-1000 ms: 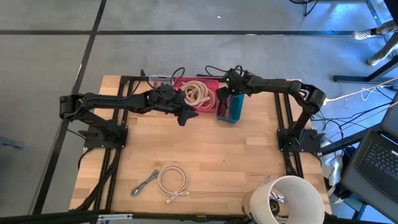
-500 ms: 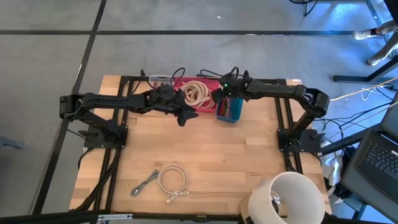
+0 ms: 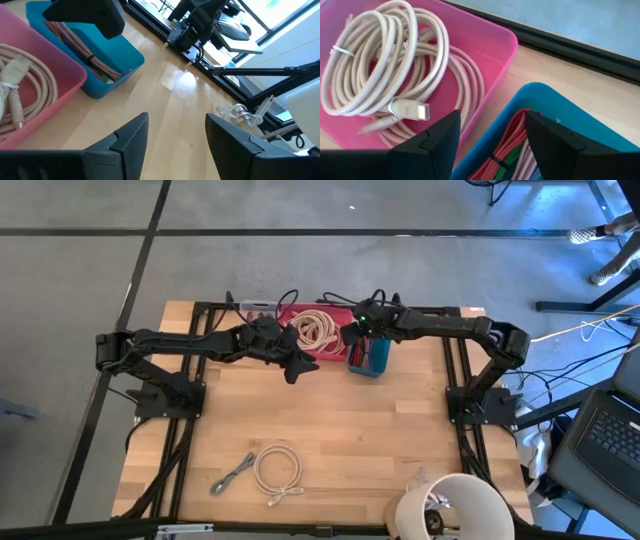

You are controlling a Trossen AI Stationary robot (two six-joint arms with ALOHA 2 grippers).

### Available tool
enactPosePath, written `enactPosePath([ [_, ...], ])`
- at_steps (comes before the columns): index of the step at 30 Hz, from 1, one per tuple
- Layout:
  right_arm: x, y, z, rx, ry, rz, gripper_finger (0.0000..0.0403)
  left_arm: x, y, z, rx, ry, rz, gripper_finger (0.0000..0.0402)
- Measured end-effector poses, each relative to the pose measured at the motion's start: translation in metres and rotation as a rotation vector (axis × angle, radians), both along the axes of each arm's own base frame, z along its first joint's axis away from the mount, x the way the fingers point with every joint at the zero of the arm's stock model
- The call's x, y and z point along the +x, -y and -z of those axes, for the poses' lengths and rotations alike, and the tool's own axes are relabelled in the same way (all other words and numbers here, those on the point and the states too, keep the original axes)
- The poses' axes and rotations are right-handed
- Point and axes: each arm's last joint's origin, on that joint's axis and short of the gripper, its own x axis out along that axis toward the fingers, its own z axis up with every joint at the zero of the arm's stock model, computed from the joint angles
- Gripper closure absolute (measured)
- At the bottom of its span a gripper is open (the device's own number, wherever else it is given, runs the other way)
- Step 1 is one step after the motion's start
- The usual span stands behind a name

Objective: Pick & Place USB Port
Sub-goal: Put the light brown HDMI cable into the pink bin

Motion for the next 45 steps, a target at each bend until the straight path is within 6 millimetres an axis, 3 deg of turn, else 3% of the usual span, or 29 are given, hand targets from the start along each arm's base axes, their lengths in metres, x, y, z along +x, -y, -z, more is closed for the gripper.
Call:
enactPosePath([
  [33, -0.007, 0.0, 0.006, 0.179, -0.018, -0.12, 0.0179, 0.0, 0.0, 0.0, 0.005, 0.0, 0.002, 0.0213],
  [45, 0.004, -0.022, 0.004, 0.183, -0.014, -0.241, 0.0179, 0.0, -0.001, 0.0, 0.016, 0.0, 0.001, 0.0213],
])
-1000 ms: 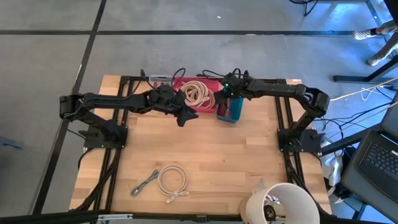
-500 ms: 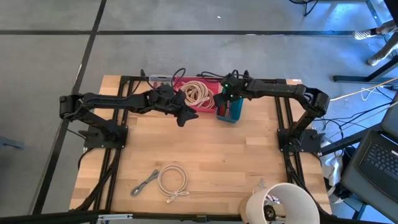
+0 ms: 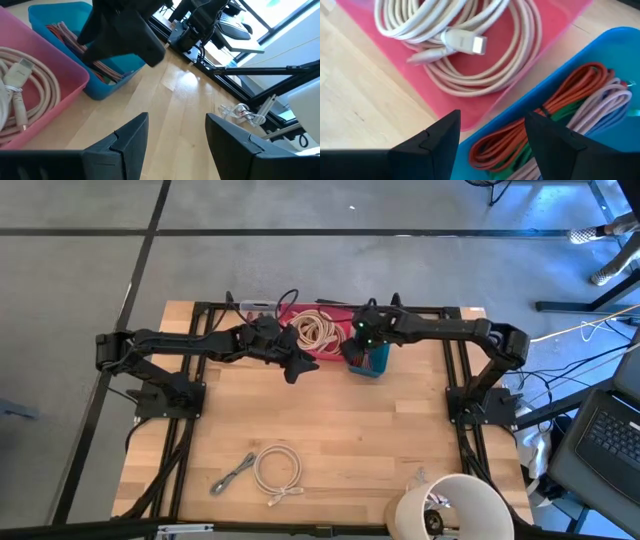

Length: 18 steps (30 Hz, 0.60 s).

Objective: Pick & Place USB Port
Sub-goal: Put the light brown HDMI cable into the pink bin

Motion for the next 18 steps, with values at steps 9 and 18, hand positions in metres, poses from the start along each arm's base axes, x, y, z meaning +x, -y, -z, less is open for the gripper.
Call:
enactPosePath([
  [9, 0.009, -0.015, -0.003, -0.098, 0.004, -0.008, 0.0179, 0.0, 0.0, 0.0, 0.009, 0.0, -0.002, 0.0213],
  [18, 0.018, -0.03, -0.009, -0.186, 0.047, -0.047, 0.0179, 0.0, 0.0, 0.0, 0.009, 0.0, -0.001, 0.0213],
])
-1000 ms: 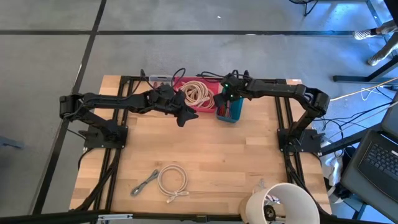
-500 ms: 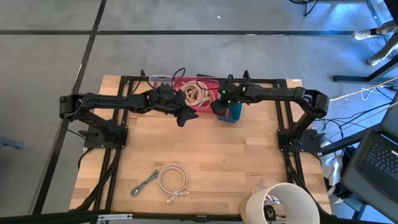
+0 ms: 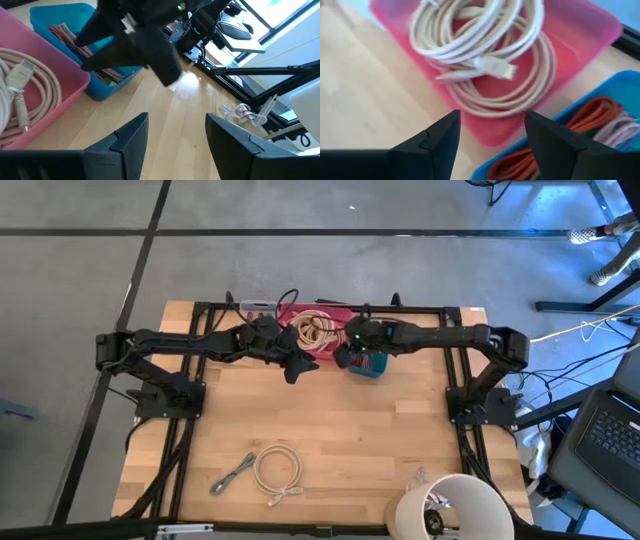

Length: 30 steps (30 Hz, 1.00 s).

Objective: Pick & Place USB Port
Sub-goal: Put the light brown HDMI cable into the pink bin

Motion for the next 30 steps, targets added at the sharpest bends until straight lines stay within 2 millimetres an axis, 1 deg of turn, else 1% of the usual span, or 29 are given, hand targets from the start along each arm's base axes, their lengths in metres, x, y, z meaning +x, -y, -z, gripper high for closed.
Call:
enactPosePath([
  [2, 0.003, -0.008, -0.004, -0.011, 0.02, -0.028, 0.0179, 0.0, 0.0, 0.0, 0.0, 0.0, 0.0, 0.0213],
  [5, 0.006, -0.023, -0.014, -0.046, 0.074, -0.077, 0.0179, 0.0, 0.0, 0.0, 0.01, 0.0, 0.004, 0.0213],
  [9, 0.007, -0.045, -0.037, -0.072, 0.189, -0.142, 0.0179, 0.0, 0.0, 0.0, 0.044, -0.001, 0.01, 0.0213],
  [12, -0.001, -0.063, -0.06, -0.074, 0.267, -0.19, 0.0179, 0.0, 0.0, 0.0, 0.051, -0.001, 0.013, 0.0213],
  [15, -0.013, -0.082, -0.081, -0.041, 0.348, -0.276, 0.0179, 0.0, 0.0, 0.0, 0.047, 0.001, 0.026, 0.0213],
  [18, -0.025, -0.097, -0.098, -0.02, 0.4, -0.322, 0.0179, 0.0, 0.0, 0.0, 0.058, 0.0, 0.026, 0.0213],
  [21, -0.033, -0.106, -0.104, -0.015, 0.396, -0.358, 0.0179, 0.0, 0.0, 0.0, 0.08, -0.002, 0.021, 0.0213],
  [27, -0.035, -0.118, -0.105, -0.065, 0.38, -0.445, 0.0179, 0.0, -0.001, 0.001, 0.121, -0.013, 0.024, 0.0213],
  [30, -0.036, -0.118, -0.106, -0.057, 0.387, -0.44, 0.0179, -0.004, 0.002, 0.01, 0.085, -0.116, 0.032, 0.0213],
])
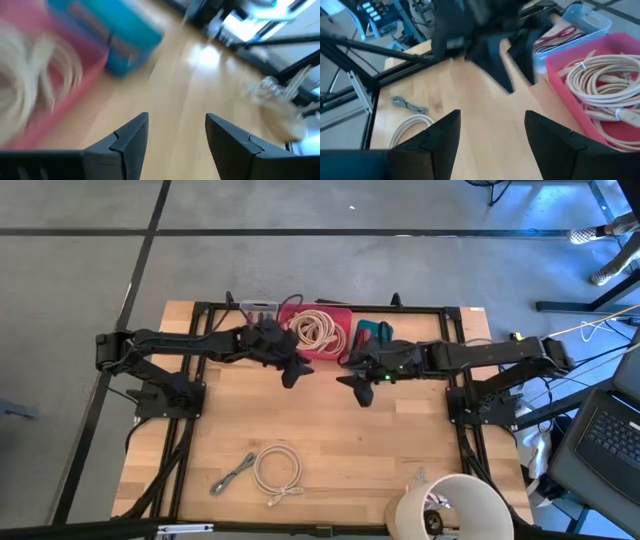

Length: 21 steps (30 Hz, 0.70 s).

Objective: Pick & Place USB Port
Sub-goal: Put the light brown HDMI cable into the pink bin

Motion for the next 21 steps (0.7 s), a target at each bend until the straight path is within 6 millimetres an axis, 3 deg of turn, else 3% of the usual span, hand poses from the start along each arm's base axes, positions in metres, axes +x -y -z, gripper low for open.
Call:
enactPosePath([
  [5, -0.005, 0.0, -0.007, 0.018, 0.03, -0.01, 0.0179, -0.013, 0.009, 0.019, -0.172, -0.243, -0.062, 0.0213],
  [11, -0.011, 0.001, -0.017, 0.008, 0.066, -0.017, 0.0179, -0.026, 0.049, 0.035, -0.26, -0.522, -0.085, 0.0213],
  [16, -0.013, 0.001, -0.018, -0.027, 0.064, -0.034, 0.0179, -0.033, 0.09, 0.039, -0.244, -0.628, 0.019, 0.0213],
  [21, -0.013, 0.002, -0.018, -0.062, 0.061, -0.049, 0.0179, -0.038, 0.123, 0.044, -0.074, -0.666, 0.177, 0.0213],
])
